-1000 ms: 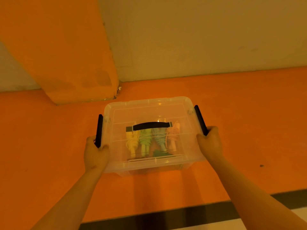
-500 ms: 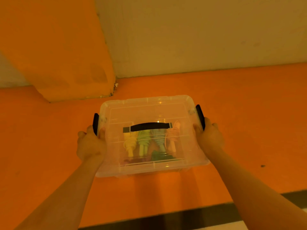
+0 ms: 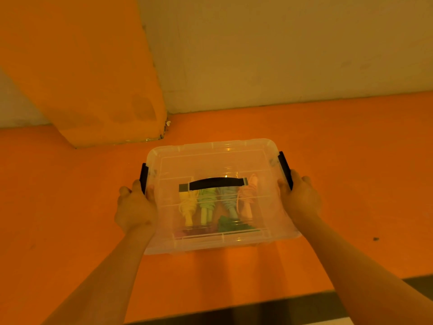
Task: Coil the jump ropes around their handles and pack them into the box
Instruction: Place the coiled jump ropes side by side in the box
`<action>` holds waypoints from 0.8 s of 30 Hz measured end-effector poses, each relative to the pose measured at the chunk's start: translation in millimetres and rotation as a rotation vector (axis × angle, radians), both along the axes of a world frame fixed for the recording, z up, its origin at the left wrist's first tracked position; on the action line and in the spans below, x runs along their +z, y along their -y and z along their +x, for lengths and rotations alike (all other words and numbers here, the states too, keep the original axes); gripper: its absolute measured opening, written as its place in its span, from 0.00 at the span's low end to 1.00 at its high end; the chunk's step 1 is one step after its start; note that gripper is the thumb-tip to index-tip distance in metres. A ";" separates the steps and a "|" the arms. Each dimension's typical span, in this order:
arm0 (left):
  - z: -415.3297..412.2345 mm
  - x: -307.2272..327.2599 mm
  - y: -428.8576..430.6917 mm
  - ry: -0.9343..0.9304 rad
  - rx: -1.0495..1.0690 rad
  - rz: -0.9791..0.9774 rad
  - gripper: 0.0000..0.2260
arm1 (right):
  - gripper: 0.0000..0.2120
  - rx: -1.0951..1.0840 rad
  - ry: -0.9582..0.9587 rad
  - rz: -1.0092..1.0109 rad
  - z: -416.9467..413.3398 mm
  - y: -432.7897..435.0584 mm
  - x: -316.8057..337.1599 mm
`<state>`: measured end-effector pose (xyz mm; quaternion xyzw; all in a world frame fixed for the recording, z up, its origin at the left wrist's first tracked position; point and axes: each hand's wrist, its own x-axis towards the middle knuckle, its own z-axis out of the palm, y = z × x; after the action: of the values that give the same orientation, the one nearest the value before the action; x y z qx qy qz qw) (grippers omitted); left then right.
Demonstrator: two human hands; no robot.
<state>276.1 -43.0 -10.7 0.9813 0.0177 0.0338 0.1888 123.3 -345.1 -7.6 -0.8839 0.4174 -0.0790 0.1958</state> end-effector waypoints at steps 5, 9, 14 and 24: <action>0.3 0.0 -0.8 -0.006 -0.016 -0.011 0.20 | 0.20 0.011 0.026 -0.001 1.1 -1.2 0.7; 0.3 0.9 -1.9 -0.036 -0.022 -0.048 0.20 | 0.20 0.065 0.035 0.005 4.2 -1.9 1.0; 8.6 -0.6 -1.4 -0.155 -0.114 -0.111 0.23 | 0.24 0.162 -0.022 0.016 6.4 -2.3 6.5; -12.9 31.1 -12.7 -0.099 -0.300 0.298 0.30 | 0.27 0.294 -0.333 -0.229 -2.5 -15.0 31.6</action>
<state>263.2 -30.3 20.4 0.9904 -0.1246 -0.0407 0.0436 120.8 -330.1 24.0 -0.9523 0.2991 0.0505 0.0323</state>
